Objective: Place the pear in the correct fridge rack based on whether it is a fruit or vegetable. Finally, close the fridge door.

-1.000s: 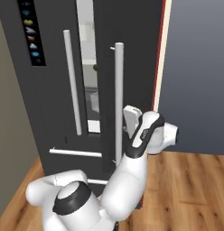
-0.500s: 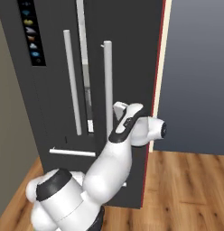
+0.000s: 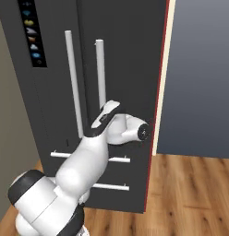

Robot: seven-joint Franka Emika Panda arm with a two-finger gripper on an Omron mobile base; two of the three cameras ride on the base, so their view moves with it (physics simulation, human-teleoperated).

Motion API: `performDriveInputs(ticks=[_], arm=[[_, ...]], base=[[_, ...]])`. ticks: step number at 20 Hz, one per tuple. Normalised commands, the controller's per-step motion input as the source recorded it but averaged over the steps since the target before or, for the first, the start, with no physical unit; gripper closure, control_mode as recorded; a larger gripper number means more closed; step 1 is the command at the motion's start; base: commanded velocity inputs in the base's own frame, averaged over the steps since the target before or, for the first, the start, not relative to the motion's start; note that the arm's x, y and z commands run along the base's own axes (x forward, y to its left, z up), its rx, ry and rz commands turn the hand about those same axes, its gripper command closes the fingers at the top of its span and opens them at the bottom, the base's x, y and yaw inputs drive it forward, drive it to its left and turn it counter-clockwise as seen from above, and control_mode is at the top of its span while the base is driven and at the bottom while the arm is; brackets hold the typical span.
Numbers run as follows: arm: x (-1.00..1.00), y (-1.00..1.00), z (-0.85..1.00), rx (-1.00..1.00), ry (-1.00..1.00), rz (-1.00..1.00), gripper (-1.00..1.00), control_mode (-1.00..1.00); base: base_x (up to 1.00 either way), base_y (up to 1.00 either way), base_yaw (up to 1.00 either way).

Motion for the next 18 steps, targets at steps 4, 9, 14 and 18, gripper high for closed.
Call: performDriveInputs(ticks=[4, 9, 14, 18], arm=[[0.31, 0.41, 0.00, -0.05, 0.00, -0.28, -1.00, -1.00], [0.51, 0.14, 0.03, -0.03, 0.00, -0.19, -1.00, -1.00], [0.53, 0.06, 0.00, -0.02, 0.00, -0.14, -1.00, -1.00], [0.49, 0.09, 0.00, -0.01, 0.00, -0.15, -1.00, -1.00]], base=[[0.00, 0.00, 0.00], [0.00, 0.00, 0.00], [0.00, 0.00, 0.00], [0.00, 0.00, 0.00]])
